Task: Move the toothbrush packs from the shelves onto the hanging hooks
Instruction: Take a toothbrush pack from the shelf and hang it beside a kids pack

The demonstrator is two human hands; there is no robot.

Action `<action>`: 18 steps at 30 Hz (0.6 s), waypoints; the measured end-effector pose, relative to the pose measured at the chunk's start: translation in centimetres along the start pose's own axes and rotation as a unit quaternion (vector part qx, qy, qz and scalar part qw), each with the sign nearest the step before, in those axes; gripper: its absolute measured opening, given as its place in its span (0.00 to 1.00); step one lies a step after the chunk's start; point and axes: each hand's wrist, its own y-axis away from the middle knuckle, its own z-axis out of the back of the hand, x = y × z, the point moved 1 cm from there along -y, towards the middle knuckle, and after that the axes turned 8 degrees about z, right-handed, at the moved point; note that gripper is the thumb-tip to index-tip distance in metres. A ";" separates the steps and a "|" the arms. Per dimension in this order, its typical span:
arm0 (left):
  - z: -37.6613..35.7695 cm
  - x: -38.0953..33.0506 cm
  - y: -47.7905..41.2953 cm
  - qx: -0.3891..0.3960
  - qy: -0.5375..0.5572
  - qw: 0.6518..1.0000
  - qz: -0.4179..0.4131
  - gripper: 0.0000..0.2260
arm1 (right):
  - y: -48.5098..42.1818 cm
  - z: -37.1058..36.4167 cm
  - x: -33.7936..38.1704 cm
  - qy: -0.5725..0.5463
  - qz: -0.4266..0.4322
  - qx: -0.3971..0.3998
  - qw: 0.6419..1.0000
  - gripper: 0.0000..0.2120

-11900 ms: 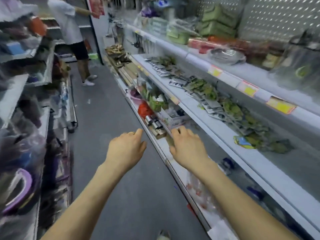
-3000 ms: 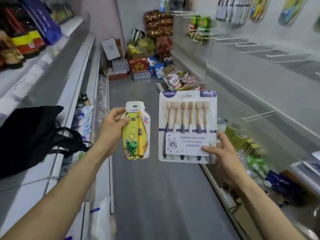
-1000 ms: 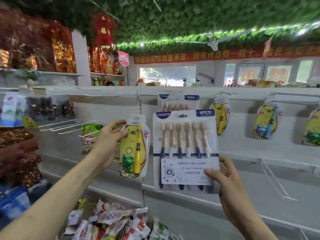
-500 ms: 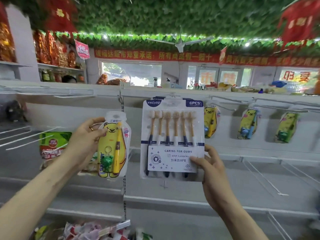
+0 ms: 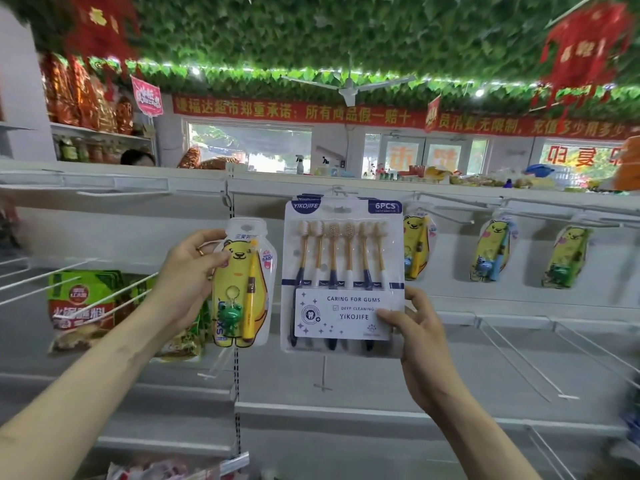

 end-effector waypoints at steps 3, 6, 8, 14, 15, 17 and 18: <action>-0.1 0.5 -0.7 0.002 -0.013 1.000 -0.002 0.15 | -1.1 0.0 -1.3 0.002 -0.005 -0.003 1.000 0.16; 0.1 0.6 -1.2 0.000 -0.029 1.000 -0.008 0.14 | -2.7 0.0 -2.8 0.002 -0.013 -0.001 1.000 0.17; 0.2 0.5 -1.5 -0.003 -0.037 0.999 -0.011 0.14 | -3.6 -0.2 -3.7 0.003 -0.016 0.004 1.000 0.17; 0.8 0.1 -1.9 0.001 -0.049 0.999 -0.018 0.14 | -6.3 -0.6 -6.0 0.012 -0.024 -0.007 1.000 0.15; 0.9 0.1 -1.8 0.002 -0.053 0.998 -0.018 0.14 | -6.7 -0.7 -6.2 0.015 -0.026 -0.006 1.000 0.15; 1.2 0.2 -1.9 -0.001 -0.056 0.998 -0.017 0.13 | -7.4 -0.8 -6.7 0.019 -0.031 -0.005 0.999 0.15; 1.4 0.2 -1.9 -0.002 -0.057 0.998 -0.017 0.13 | -7.8 -0.8 -6.9 0.019 -0.031 -0.007 0.999 0.15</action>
